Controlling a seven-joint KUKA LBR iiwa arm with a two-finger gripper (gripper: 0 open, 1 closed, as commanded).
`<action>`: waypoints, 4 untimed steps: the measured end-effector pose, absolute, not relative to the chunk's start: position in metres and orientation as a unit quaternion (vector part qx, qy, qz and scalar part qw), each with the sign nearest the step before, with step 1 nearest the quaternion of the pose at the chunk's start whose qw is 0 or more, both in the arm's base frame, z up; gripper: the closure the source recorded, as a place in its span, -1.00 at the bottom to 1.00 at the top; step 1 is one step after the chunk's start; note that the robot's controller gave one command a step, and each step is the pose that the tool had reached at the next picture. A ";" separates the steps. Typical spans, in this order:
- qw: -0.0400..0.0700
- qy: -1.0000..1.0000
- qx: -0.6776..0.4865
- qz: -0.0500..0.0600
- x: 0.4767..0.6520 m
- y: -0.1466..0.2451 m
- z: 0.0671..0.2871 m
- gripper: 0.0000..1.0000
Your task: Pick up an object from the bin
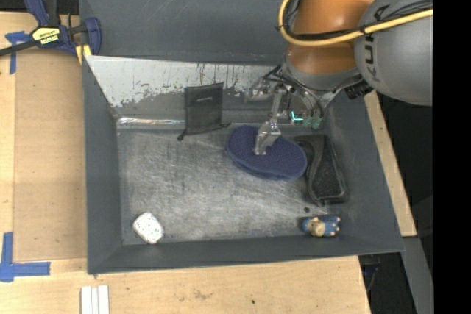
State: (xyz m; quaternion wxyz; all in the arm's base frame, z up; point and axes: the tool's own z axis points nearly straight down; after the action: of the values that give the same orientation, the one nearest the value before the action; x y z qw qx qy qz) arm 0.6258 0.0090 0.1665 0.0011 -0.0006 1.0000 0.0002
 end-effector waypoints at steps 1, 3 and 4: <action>0.004 0.991 0.135 0.002 0.604 -0.011 0.074 -1.00; 0.000 0.977 0.214 0.000 0.586 0.019 0.105 -1.00; 0.003 0.957 0.290 0.002 0.588 0.017 0.074 -1.00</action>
Offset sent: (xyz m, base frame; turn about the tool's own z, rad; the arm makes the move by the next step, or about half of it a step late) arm -0.0244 -0.0207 -0.0965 0.2716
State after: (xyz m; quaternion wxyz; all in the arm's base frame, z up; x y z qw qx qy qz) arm 0.5880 0.0174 0.0740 0.0030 0.2903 0.9569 0.0017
